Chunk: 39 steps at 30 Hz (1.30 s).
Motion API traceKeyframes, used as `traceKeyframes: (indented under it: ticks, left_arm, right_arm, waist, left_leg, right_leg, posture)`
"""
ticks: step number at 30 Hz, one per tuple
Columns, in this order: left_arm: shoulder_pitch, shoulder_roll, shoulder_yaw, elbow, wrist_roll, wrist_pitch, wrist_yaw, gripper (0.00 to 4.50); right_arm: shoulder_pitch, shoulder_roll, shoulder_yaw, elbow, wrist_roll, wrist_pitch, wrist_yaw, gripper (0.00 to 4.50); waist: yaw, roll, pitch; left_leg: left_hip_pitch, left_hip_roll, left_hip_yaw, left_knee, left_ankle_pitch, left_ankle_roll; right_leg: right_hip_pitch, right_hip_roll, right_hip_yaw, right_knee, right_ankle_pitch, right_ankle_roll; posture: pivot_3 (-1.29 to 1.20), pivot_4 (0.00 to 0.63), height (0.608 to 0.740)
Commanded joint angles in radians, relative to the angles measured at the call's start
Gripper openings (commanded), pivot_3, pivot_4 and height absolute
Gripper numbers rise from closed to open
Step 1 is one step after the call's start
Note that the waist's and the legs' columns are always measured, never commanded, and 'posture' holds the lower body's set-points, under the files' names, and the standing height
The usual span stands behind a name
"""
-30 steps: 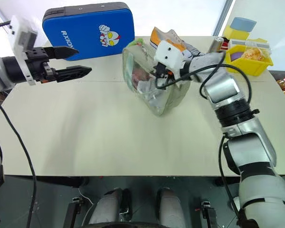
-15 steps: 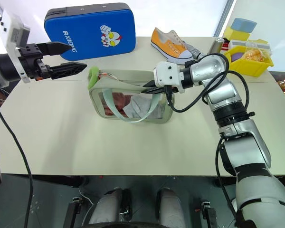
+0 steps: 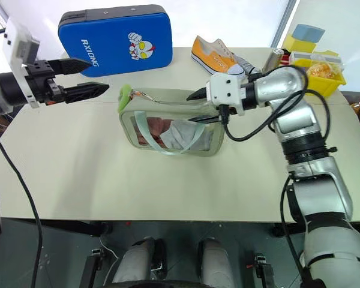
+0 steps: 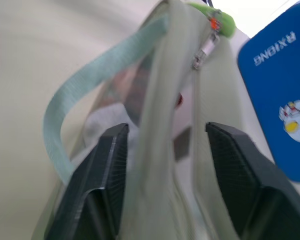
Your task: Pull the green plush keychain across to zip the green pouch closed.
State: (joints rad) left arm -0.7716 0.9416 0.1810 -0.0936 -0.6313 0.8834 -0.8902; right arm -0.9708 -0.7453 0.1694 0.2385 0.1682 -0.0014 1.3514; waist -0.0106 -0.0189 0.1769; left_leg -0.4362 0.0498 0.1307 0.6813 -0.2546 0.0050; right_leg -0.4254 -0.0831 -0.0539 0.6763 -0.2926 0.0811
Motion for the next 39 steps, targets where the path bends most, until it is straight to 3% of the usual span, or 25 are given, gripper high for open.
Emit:
traceKeyframes:
  ticks: [1, 5, 16, 19, 22, 31, 34, 39]
  left_arm:
    - [0.029, 0.023, 0.049, 0.01, 0.016, -0.037, -0.003, 4.5]
    - [0.084, 0.031, 0.015, 0.07, 0.085, -0.129, -0.024, 4.5]
    - [-0.064, -0.106, -0.078, 0.362, 0.247, -0.347, -0.008, 4.5]
    - [-0.094, -0.156, -0.101, 0.415, 0.265, -0.377, -0.015, 4.5]
    - [-0.101, -0.185, -0.111, 0.42, 0.26, -0.366, -0.042, 4.5]
    - [-0.062, -0.243, -0.133, 0.378, 0.257, -0.348, -0.067, 4.5]
    - [-0.057, -0.252, -0.119, 0.37, 0.242, -0.336, -0.075, 3.67]
    - [-0.054, -0.253, -0.103, 0.349, 0.224, -0.301, -0.07, 1.14]
  right_arm:
    - [0.061, -0.09, -0.092, -0.193, 0.068, 0.181, -0.023, 2.53]
    - [0.183, -0.143, -0.146, -0.326, 0.117, 0.349, -0.076, 2.53]
    - [0.243, -0.037, -0.112, -0.359, 0.116, 0.433, -0.197, 2.53]
    - [0.251, -0.05, -0.105, -0.359, 0.114, 0.417, -0.177, 1.76]
    - [0.249, -0.054, -0.101, -0.354, 0.108, 0.403, -0.175, 0.26]
    - [0.242, -0.042, -0.089, -0.344, 0.092, 0.368, -0.189, 0.12]
    - [0.236, -0.037, -0.085, -0.335, 0.088, 0.359, -0.19, 0.0]
    - [0.231, -0.029, -0.08, -0.32, 0.079, 0.337, -0.194, 0.0]
  waist:
    - [-0.001, 0.0, 0.0]
    - [-0.004, -0.001, -0.001]
    - [0.004, -0.001, -0.001]
    - [0.004, -0.001, -0.001]
    - [0.0, -0.001, -0.001]
    - [-0.002, -0.001, -0.001]
    - [-0.002, -0.001, -0.001]
    - [-0.003, -0.001, -0.001]
  left_leg:
    - [0.0, 0.0, 0.0, 0.0, 0.0, 0.0]
    - [0.0, 0.0, 0.0, 0.0, 0.0, 0.0]
    - [0.0, 0.0, 0.001, 0.002, -0.001, 0.001]
    - [-0.001, -0.001, 0.001, 0.002, -0.001, 0.001]
    - [-0.001, -0.001, 0.001, 0.002, -0.001, 0.001]
    - [-0.001, 0.0, 0.001, 0.002, -0.001, 0.001]
    - [-0.001, 0.0, 0.001, 0.002, -0.001, 0.001]
    - [-0.001, 0.0, 0.001, 0.002, -0.001, 0.001]
  right_leg:
    - [0.0, 0.0, 0.0, 0.0, 0.0, 0.0]
    - [0.0, 0.0, 0.0, 0.0, 0.0, 0.0]
    - [0.0, 0.001, 0.0, 0.0, 0.0, 0.0]
    - [0.0, 0.0, 0.0, 0.0, 0.0, 0.0]
    - [0.0, 0.001, 0.0, 0.0, 0.0, 0.0]
    - [0.0, 0.001, 0.0, 0.0, 0.0, 0.0]
    - [0.0, 0.001, 0.0, 0.0, 0.0, 0.0]
    - [0.0, 0.001, 0.0, 0.0, 0.0, 0.0]
  posture:
    - [0.0, 0.15, 0.74]
    - [0.0, 0.15, 0.74]
    - [0.0, 0.15, 0.74]
    - [0.0, 0.15, 0.74]
    - [0.0, 0.15, 0.74]
    - [0.0, 0.15, 0.74]
    - [0.0, 0.15, 0.74]
    - [0.0, 0.15, 0.74]
